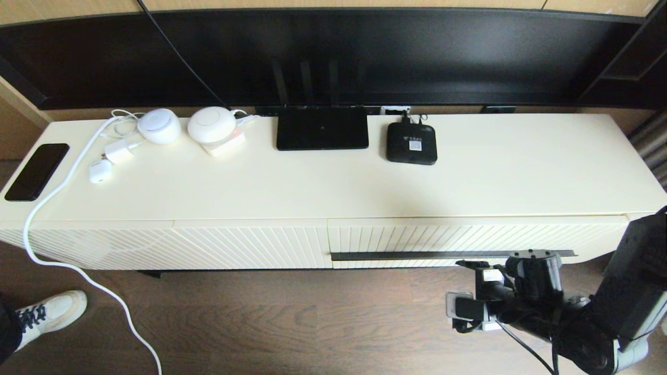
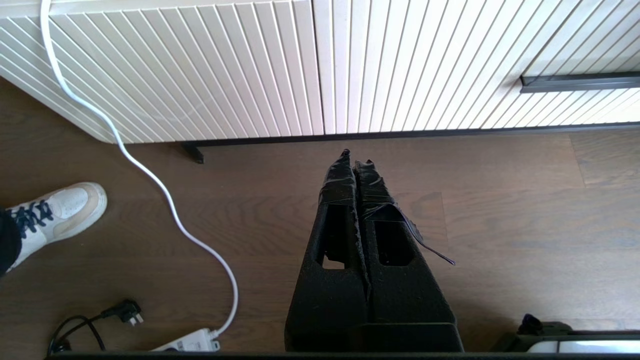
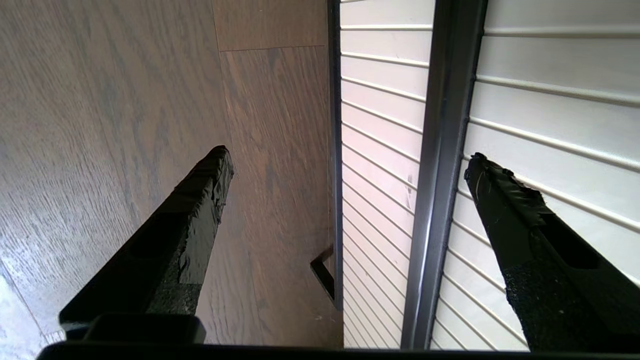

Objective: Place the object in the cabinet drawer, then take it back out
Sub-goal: Open the drawer

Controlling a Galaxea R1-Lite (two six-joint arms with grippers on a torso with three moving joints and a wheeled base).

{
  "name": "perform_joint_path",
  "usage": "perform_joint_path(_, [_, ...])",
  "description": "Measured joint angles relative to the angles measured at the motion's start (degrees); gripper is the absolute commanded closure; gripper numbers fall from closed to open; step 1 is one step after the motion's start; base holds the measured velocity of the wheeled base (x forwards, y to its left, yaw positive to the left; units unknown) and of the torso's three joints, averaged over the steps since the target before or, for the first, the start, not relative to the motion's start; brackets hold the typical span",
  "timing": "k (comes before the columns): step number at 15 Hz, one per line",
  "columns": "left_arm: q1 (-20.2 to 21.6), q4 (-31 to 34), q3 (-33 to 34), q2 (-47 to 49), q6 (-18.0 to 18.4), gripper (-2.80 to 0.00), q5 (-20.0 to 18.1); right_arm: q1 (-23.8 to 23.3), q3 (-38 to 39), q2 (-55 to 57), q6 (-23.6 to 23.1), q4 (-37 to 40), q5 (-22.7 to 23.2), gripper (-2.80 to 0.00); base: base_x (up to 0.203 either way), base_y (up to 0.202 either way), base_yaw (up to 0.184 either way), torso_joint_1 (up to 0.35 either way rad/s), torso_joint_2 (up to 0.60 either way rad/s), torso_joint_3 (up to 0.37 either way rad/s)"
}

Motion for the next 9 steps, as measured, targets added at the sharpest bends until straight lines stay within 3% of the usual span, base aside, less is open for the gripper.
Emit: perform_joint_path(9, [0.0,0.0,0.0,0.0,0.02,0.0,0.01,-0.45,-6.07,4.48,-0.02,-0.03,1.75,-2.8,0.0,0.0,0.0,0.0,0.0,0.0])
